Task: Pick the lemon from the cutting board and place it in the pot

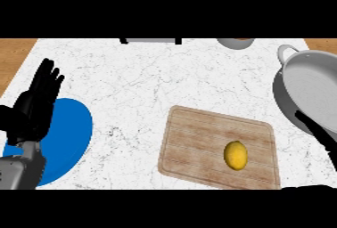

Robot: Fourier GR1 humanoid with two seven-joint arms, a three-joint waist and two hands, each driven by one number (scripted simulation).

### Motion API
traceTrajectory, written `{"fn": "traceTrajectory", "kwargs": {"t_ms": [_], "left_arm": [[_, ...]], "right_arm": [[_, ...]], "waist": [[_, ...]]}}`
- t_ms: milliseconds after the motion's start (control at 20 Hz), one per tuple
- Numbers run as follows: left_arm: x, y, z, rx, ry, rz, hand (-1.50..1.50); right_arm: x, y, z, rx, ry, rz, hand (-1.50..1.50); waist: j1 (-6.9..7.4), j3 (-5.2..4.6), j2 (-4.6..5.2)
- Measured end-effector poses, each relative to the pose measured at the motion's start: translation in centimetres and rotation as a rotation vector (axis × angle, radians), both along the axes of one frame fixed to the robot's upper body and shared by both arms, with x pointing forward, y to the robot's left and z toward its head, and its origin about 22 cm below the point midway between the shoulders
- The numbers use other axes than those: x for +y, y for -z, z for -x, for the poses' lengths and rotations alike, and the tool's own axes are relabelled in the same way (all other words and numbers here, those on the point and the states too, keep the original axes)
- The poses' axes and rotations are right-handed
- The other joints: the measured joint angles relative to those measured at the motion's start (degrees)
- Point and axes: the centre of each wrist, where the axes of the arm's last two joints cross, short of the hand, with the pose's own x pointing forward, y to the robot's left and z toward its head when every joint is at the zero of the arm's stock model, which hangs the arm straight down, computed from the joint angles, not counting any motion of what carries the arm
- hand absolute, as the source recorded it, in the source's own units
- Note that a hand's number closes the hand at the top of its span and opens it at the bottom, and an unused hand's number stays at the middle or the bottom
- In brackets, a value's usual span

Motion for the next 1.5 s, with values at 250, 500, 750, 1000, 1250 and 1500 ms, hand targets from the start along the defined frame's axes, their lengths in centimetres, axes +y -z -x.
{"fn": "traceTrajectory", "kwargs": {"t_ms": [250,500,750,1000,1250,1500], "left_arm": [[0.0,-0.1,-0.5,-0.004,0.000,-0.001,0.00],[-0.6,0.0,-0.3,-0.009,-0.008,-0.004,0.00],[-0.3,0.3,-0.4,-0.002,-0.011,0.009,0.00],[-0.5,0.6,-0.1,-0.001,-0.006,0.007,0.00],[0.4,0.0,0.1,0.007,-0.009,0.006,0.00],[0.3,0.3,0.1,0.008,-0.008,0.009,0.00]], "right_arm": [[3.9,-1.4,-1.4,0.170,-0.045,0.093,-1.50],[6.8,-1.3,-2.5,0.261,-0.053,0.113,-1.50],[9.0,-0.5,-2.8,0.291,-0.055,0.115,-1.50],[9.9,1.0,-3.6,0.338,-0.026,0.162,-1.50],[10.6,2.4,-3.7,0.362,0.008,0.201,-1.50],[10.9,3.7,-4.3,0.362,0.003,0.200,-1.50]], "waist": [[0.21,0.06,0.04],[-0.22,0.14,-0.08],[-0.56,0.19,-0.13],[-0.61,0.20,-0.15],[-0.66,0.20,-0.16],[-0.69,0.21,-0.15]]}}
